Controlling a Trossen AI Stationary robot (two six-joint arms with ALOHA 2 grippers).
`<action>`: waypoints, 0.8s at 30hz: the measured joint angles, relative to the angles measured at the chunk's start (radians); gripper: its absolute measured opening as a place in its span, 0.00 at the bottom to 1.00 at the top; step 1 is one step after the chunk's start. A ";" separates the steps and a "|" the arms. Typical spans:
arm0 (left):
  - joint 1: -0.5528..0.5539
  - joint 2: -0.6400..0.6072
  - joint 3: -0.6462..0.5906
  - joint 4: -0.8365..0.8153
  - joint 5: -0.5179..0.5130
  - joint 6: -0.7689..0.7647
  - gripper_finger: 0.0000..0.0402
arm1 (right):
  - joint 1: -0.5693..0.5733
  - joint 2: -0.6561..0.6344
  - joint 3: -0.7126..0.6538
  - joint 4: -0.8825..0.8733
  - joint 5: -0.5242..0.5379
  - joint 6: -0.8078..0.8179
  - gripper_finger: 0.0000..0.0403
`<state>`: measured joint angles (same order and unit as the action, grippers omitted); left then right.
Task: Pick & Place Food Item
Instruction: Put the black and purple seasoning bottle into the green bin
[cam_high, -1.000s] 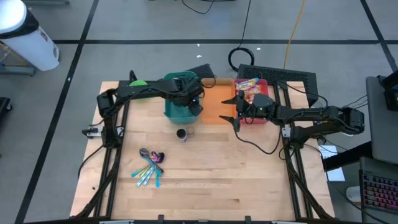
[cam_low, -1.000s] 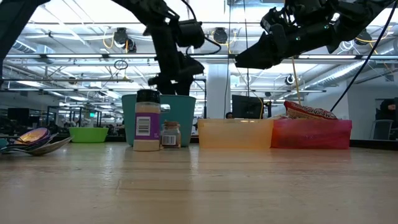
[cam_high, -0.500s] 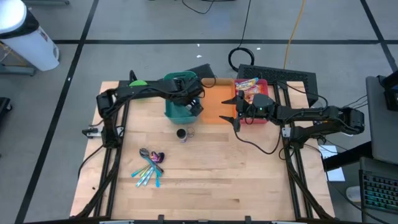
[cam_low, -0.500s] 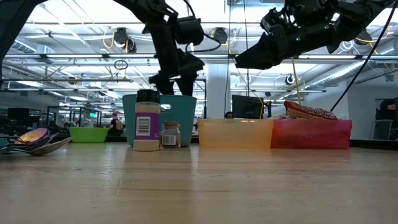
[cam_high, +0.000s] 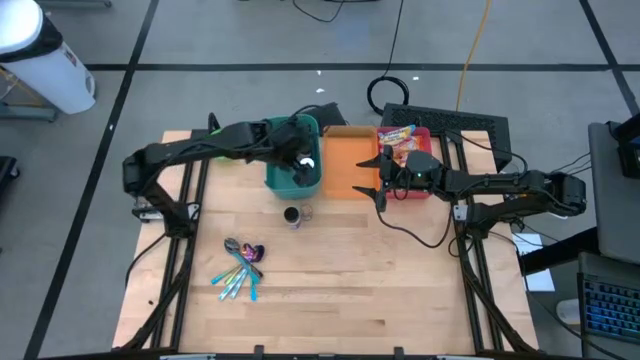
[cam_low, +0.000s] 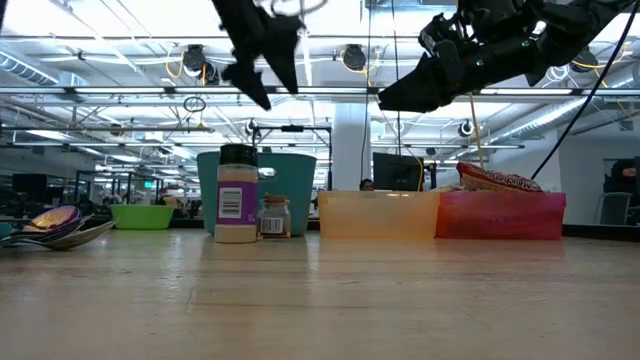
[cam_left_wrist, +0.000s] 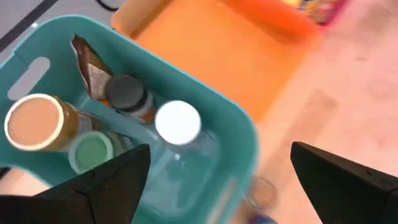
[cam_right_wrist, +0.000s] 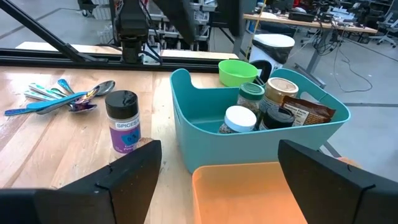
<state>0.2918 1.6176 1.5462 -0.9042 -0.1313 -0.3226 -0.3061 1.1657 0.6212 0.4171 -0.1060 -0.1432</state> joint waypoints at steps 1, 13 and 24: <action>-0.020 -0.016 0.000 -0.011 0.000 -0.006 0.99 | 0.000 0.000 0.000 0.000 0.000 0.000 0.79; -0.276 0.036 0.000 -0.125 0.053 -0.109 0.99 | 0.000 0.000 0.000 0.002 0.000 0.000 0.79; -0.319 0.152 0.000 -0.253 -0.055 -0.253 0.99 | 0.000 0.000 0.000 0.009 0.000 0.027 0.79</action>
<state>-0.0270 1.7701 1.5459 -1.1574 -0.1862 -0.5759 -0.3058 1.1660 0.6212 0.4260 -0.1062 -0.1167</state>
